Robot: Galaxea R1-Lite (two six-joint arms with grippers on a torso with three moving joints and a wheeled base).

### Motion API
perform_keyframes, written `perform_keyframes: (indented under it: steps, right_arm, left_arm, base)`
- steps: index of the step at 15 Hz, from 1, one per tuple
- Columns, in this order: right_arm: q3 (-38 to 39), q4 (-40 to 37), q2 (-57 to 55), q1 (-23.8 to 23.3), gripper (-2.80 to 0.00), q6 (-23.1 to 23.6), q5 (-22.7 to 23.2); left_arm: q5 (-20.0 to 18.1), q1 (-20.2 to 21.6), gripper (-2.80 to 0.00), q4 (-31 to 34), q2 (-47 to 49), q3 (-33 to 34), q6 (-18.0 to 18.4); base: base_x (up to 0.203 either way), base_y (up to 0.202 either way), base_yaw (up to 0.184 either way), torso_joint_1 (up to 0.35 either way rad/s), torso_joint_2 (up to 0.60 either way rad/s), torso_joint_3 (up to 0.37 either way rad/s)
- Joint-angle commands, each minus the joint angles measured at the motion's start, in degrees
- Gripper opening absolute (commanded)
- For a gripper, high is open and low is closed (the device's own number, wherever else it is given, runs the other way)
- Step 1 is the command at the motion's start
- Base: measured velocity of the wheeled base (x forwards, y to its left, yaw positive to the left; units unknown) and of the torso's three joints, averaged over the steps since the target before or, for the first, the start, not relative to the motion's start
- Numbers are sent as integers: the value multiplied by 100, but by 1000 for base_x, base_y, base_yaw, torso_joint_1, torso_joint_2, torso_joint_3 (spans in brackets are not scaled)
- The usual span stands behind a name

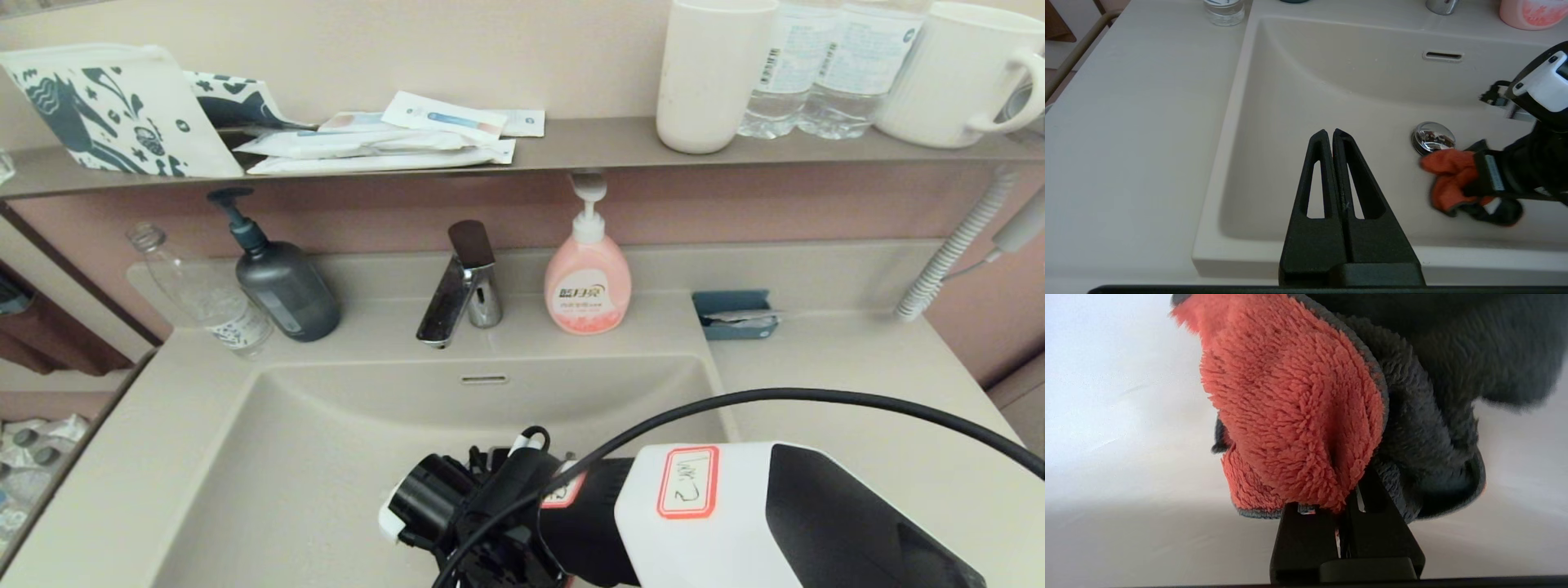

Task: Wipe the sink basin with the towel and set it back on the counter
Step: Wipe the sink

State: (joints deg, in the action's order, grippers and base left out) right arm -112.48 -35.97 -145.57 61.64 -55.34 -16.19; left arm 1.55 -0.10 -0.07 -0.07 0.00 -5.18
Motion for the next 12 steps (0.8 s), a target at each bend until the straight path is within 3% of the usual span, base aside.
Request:
perform_keyframes:
  steps: [1, 4, 12]
  right_arm:
    - [-33, 323, -60, 89, -280, 25, 119]
    - [-31, 991, -108, 139, -280, 139, 511]
    - [-53, 2636, -532, 120, -280, 1003, 555]
  left_arm:
    - [4, 1, -280, -1, 7, -6, -3]
    - [4, 1, -280, -1, 7, 0, -9]
    - [4, 1, -280, -1, 7, 0, -9]
  base:
    - [0, 0, 0, 0, 0, 0]
    - [0, 0, 0, 0, 0, 0]
    - [0, 0, 0, 0, 0, 0]
